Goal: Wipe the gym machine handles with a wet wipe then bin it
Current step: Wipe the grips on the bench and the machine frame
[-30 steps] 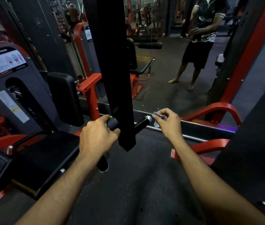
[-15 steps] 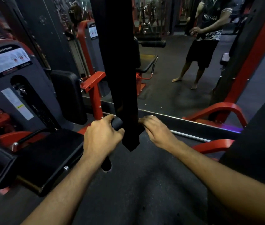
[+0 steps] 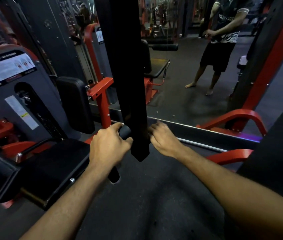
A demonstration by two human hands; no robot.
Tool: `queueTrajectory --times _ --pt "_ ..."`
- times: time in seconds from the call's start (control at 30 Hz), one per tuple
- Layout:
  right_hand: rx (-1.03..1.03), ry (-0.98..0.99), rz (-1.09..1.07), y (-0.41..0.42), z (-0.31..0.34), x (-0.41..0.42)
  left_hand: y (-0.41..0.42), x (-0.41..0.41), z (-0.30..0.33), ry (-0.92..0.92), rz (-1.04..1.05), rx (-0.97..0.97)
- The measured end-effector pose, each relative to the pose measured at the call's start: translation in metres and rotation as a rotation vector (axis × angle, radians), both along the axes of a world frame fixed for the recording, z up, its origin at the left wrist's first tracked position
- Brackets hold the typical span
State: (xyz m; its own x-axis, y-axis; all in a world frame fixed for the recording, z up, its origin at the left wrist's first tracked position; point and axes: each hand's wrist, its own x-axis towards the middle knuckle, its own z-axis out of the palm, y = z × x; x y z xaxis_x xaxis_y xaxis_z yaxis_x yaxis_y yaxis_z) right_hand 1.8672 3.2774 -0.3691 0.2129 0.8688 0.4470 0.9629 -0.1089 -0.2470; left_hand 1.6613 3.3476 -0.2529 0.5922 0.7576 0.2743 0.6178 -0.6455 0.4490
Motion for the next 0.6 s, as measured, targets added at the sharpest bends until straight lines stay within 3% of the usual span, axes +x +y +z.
queueTrajectory --times 0.1,0.17,0.33,0.47,0.6 --pt "0.107 -0.006 0.08 -0.008 -0.011 -0.002 0.001 -0.002 0.0 0.0 0.006 0.007" --pt "0.133 -0.164 0.086 -0.012 -0.012 0.008 -0.001 -0.002 -0.001 -0.003 0.001 0.007" --pt "-0.042 -0.287 -0.118 0.006 0.004 0.025 -0.003 0.001 0.0 0.004 -0.001 -0.014" --pt "0.158 -0.158 -0.007 0.021 -0.004 0.009 -0.001 0.001 0.001 0.024 0.002 0.012" --pt "0.078 0.124 0.14 0.022 -0.005 0.004 -0.001 0.0 0.0 0.027 -0.002 0.01"
